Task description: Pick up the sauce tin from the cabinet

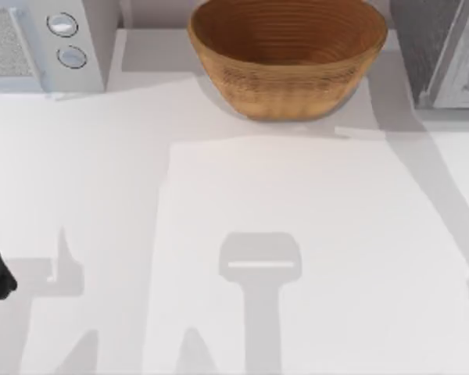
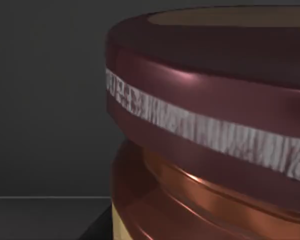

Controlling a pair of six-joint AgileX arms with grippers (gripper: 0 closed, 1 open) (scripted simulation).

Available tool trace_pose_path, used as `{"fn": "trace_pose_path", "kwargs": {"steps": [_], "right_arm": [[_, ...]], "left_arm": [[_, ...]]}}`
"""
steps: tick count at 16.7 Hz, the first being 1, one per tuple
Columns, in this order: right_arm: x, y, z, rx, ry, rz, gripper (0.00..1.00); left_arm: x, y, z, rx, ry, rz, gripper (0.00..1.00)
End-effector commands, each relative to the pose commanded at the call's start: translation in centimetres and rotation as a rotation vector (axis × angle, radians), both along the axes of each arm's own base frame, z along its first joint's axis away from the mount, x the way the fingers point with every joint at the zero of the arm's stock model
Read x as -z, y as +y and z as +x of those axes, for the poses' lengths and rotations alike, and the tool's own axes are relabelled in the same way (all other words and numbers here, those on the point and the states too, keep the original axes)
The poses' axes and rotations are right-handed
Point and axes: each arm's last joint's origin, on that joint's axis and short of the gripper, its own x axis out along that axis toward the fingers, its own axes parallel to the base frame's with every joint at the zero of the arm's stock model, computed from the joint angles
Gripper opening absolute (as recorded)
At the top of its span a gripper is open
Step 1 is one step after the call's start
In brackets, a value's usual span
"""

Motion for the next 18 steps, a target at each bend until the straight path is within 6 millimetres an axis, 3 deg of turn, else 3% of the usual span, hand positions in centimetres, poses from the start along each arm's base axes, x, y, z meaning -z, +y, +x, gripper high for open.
{"fn": "trace_pose_path", "kwargs": {"steps": [4, 6, 14, 18], "right_arm": [[-2.5, -0.4, -8.1, -0.002, -0.004, 0.004, 0.00], [-2.9, -0.8, -10.7, -0.004, -0.002, 0.004, 0.00], [-2.9, -1.3, -11.8, -0.001, -0.011, 0.010, 0.00], [-1.2, -3.1, -13.4, 0.006, -0.028, 0.015, 0.00]], "left_arm": [[0.0, 0.0, 0.0, 0.000, 0.000, 0.000, 1.00], [0.0, 0.0, 0.0, 0.000, 0.000, 0.000, 1.00], [0.0, 0.0, 0.0, 0.000, 0.000, 0.000, 1.00], [0.0, 0.0, 0.0, 0.000, 0.000, 0.000, 1.00]]}}
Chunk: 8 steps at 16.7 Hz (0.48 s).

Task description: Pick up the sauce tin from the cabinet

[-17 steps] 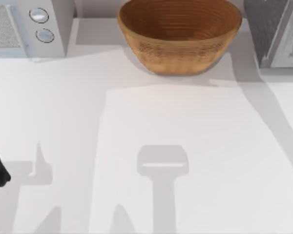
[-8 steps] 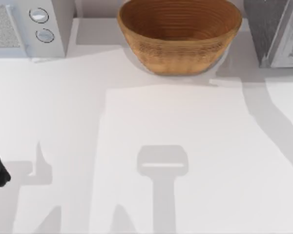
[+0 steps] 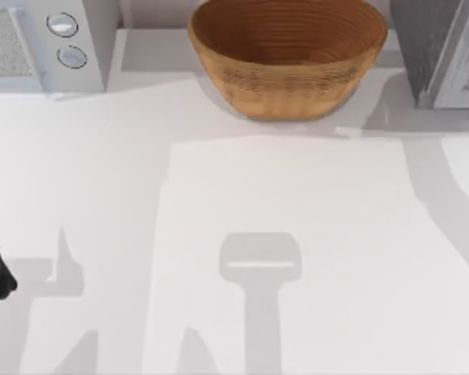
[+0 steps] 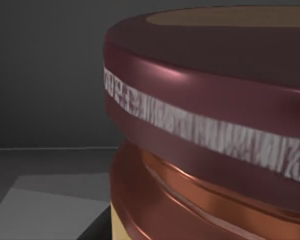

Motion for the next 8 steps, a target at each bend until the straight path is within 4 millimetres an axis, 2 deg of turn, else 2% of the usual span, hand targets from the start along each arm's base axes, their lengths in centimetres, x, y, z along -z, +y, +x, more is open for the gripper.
{"fn": "trace_pose_path", "kwargs": {"steps": [2, 4, 6, 8], "right_arm": [[2.1, -1.1, -0.9, 0.006, 0.003, -0.003, 0.00], [5.3, -2.1, -1.8, 0.012, 0.020, -0.011, 0.00], [9.5, -3.1, -2.5, 0.017, 0.046, -0.019, 0.00], [14.6, -4.0, -3.3, 0.019, 0.077, -0.025, 0.00]], "left_arm": [[0.0, 0.0, 0.0, 0.000, 0.000, 0.000, 1.00], [0.0, 0.0, 0.0, 0.000, 0.000, 0.000, 1.00], [0.0, 0.0, 0.0, 0.000, 0.000, 0.000, 1.00], [0.0, 0.0, 0.0, 0.000, 0.000, 0.000, 1.00]]}}
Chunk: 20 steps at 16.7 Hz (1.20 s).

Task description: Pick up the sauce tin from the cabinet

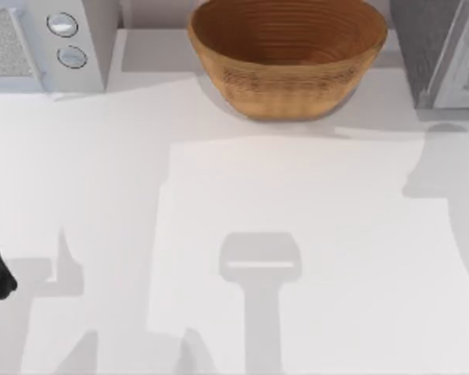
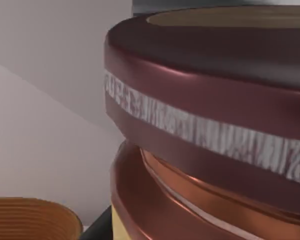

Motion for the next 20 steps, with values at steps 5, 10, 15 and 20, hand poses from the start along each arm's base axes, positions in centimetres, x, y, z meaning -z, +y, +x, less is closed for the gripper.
{"fn": "trace_pose_path", "kwargs": {"steps": [5, 10, 15, 20], "right_arm": [[13.5, -1.6, -1.6, -0.009, 0.058, 0.002, 0.00], [22.2, -2.4, -2.4, -0.028, 0.006, 0.013, 0.00], [24.3, -2.6, -2.5, -0.037, -0.040, 0.013, 0.00], [24.4, -2.5, -2.4, -0.040, -0.032, 0.015, 0.00]], "left_arm": [[0.0, 0.0, 0.0, 0.000, 0.000, 0.000, 1.00], [0.0, 0.0, 0.0, 0.000, 0.000, 0.000, 1.00], [0.0, 0.0, 0.0, 0.000, 0.000, 0.000, 1.00], [0.0, 0.0, 0.0, 0.000, 0.000, 0.000, 1.00]]}}
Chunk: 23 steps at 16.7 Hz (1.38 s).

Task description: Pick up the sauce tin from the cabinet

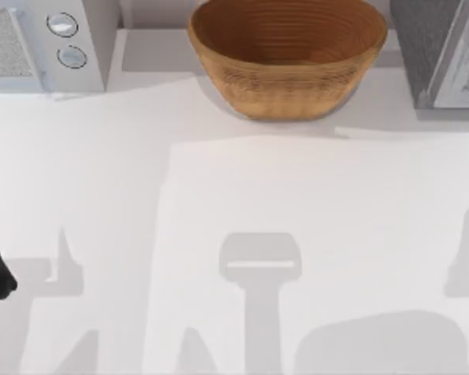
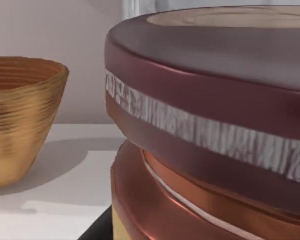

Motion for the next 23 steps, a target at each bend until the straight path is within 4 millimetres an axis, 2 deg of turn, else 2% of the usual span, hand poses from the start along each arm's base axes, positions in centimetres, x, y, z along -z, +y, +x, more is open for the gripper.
{"fn": "trace_pose_path", "kwargs": {"steps": [5, 12, 23], "right_arm": [[-0.8, 0.8, 0.8, -0.057, 0.010, -0.001, 0.00], [-2.3, 3.1, 3.0, -0.179, 0.012, -0.007, 0.00], [-2.9, 8.5, 6.6, -0.352, -0.004, -0.015, 0.00]], "left_arm": [[0.0, 0.0, 0.0, 0.000, 0.000, 0.000, 1.00], [0.0, 0.0, 0.0, 0.000, 0.000, 0.000, 1.00], [0.0, 0.0, 0.0, 0.000, 0.000, 0.000, 1.00]]}}
